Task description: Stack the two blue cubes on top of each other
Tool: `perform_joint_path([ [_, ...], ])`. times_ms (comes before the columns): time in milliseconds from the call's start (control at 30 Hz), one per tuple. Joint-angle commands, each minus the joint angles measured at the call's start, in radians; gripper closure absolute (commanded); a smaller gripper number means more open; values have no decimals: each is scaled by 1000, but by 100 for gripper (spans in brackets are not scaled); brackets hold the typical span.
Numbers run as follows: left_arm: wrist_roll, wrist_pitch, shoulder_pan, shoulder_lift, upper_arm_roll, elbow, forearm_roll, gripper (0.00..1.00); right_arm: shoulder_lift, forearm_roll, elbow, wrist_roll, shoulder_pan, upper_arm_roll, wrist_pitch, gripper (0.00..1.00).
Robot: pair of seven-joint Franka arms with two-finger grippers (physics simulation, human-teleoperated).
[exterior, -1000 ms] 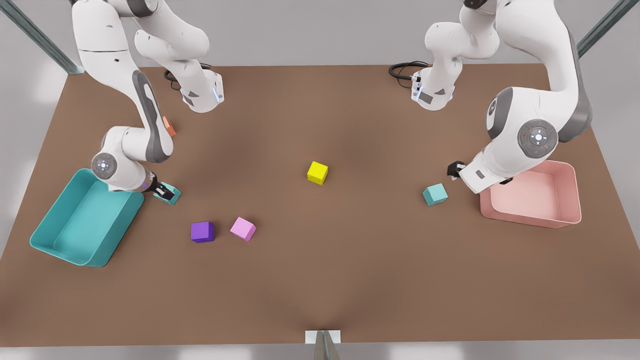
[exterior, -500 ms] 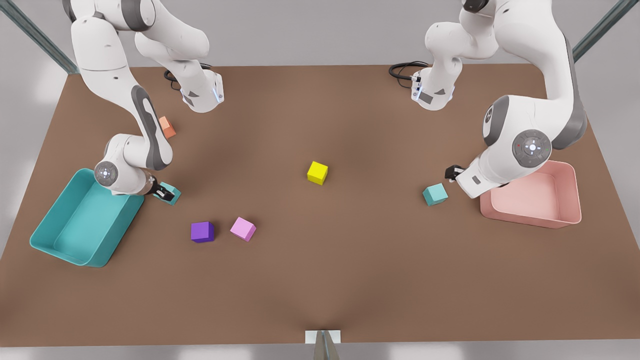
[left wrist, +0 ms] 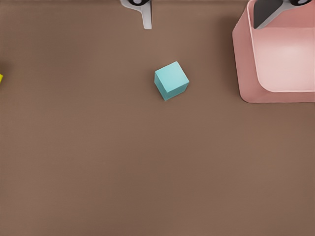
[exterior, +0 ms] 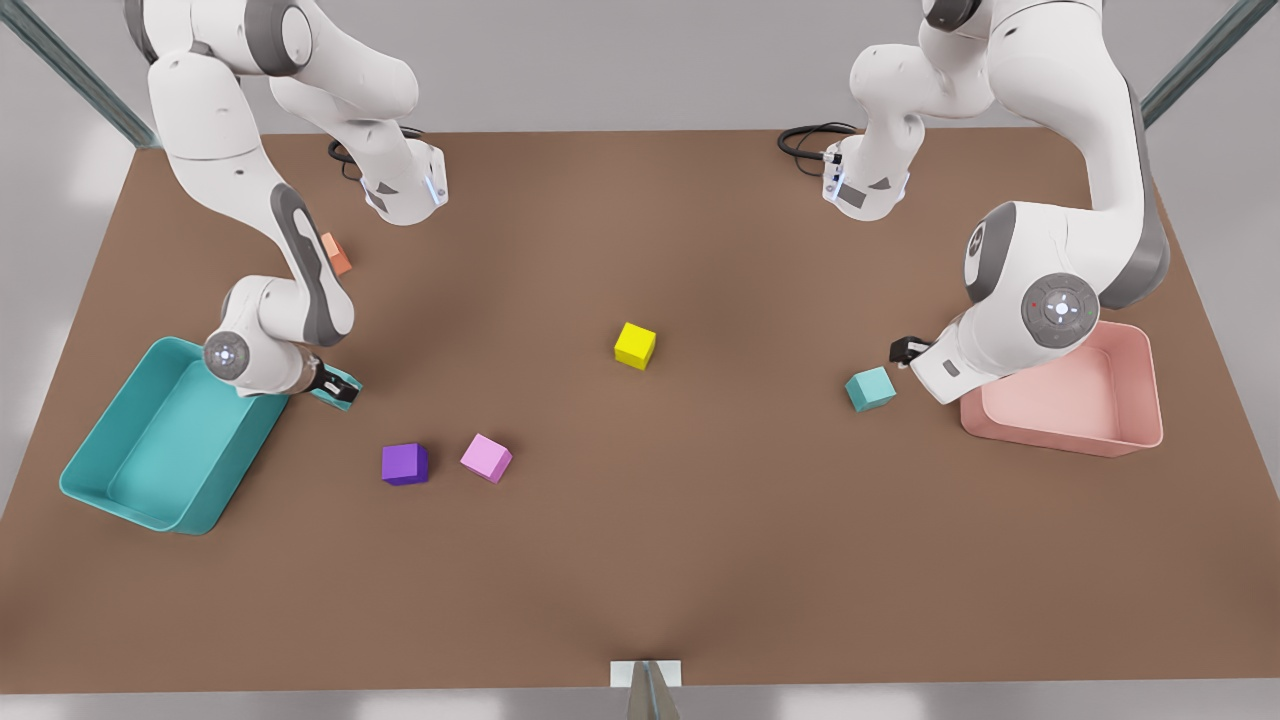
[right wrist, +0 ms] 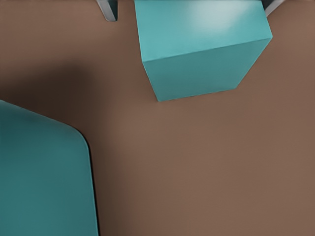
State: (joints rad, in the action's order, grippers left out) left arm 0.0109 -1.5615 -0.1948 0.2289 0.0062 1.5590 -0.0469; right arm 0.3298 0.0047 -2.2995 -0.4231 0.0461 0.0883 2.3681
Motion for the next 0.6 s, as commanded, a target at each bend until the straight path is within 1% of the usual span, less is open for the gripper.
perform_joint_path([
  [0,-2,0,0,-2,0,0,-1,0,5,1,0,47,0,1,10,0],
  [267,-54,6,2,0,2,0,-1,0,29,1,-3,47,-2,-2,31,1],
  [300,-54,6,2,-2,2,0,-1,0,29,1,-3,47,-2,-2,33,4],
  [333,-54,6,2,-2,0,0,-1,0,29,0,-3,47,-3,-2,31,10],
  [400,-52,6,3,0,2,0,-2,0,29,1,-3,59,-3,-4,31,28],
  [433,-52,6,2,0,2,0,-2,0,29,1,-3,66,-3,-4,30,34],
  [500,-57,6,2,0,2,0,-2,0,29,1,3,67,-2,-4,22,39],
  [567,-57,6,5,0,3,-2,-2,0,20,0,12,69,-3,-5,5,40],
])
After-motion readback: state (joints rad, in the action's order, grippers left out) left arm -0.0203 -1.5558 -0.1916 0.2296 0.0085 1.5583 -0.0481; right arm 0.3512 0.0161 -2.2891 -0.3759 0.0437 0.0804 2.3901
